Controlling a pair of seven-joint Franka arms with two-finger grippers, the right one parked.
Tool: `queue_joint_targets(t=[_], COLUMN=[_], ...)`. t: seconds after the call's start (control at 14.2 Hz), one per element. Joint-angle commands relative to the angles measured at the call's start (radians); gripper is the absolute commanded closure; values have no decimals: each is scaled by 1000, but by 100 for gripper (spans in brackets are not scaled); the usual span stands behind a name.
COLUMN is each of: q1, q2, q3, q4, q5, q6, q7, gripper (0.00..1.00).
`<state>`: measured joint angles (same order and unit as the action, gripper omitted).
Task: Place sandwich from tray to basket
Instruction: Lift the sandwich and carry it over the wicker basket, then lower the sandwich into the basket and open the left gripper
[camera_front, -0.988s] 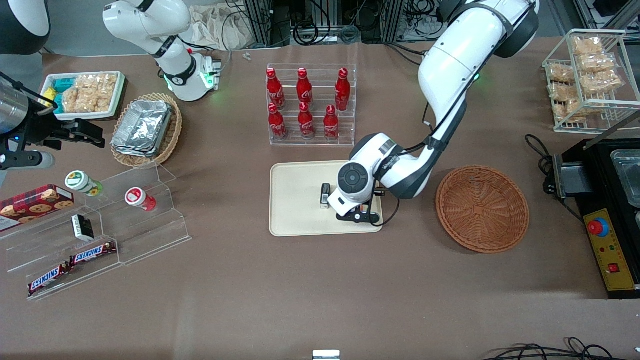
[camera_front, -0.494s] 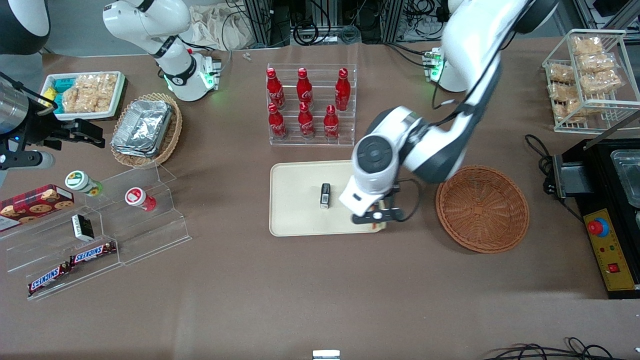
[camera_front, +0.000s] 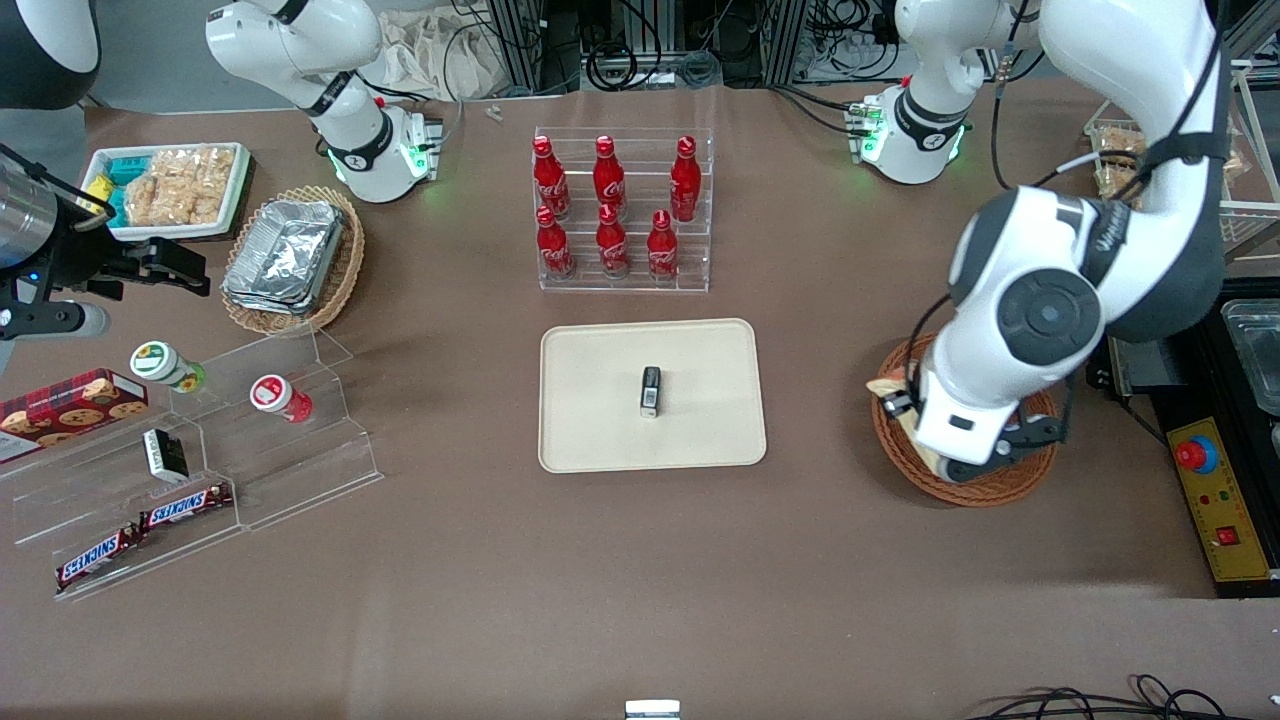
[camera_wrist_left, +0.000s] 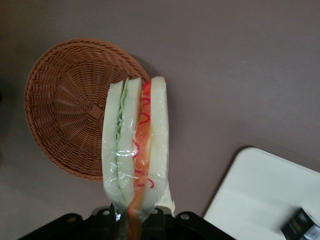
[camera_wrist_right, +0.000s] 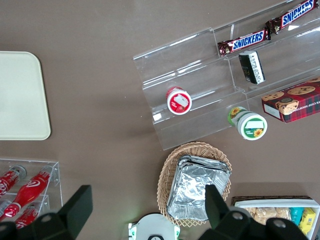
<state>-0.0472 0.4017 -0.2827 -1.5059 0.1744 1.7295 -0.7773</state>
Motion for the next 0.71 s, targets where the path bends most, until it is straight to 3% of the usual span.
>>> queue_joint_targets(t=[0.0, 0.35, 0.49, 0.64], q1=[82, 242, 276, 285], q2=[-17, -4, -6, -1], q3=[-12, -10, -10, -10], q4=[-130, -354, -450, -462], q5=[-12, -3, 11, 5], q6=[97, 332, 460, 469], q7=[-25, -19, -26, -52], gripper=[100, 100, 100, 100])
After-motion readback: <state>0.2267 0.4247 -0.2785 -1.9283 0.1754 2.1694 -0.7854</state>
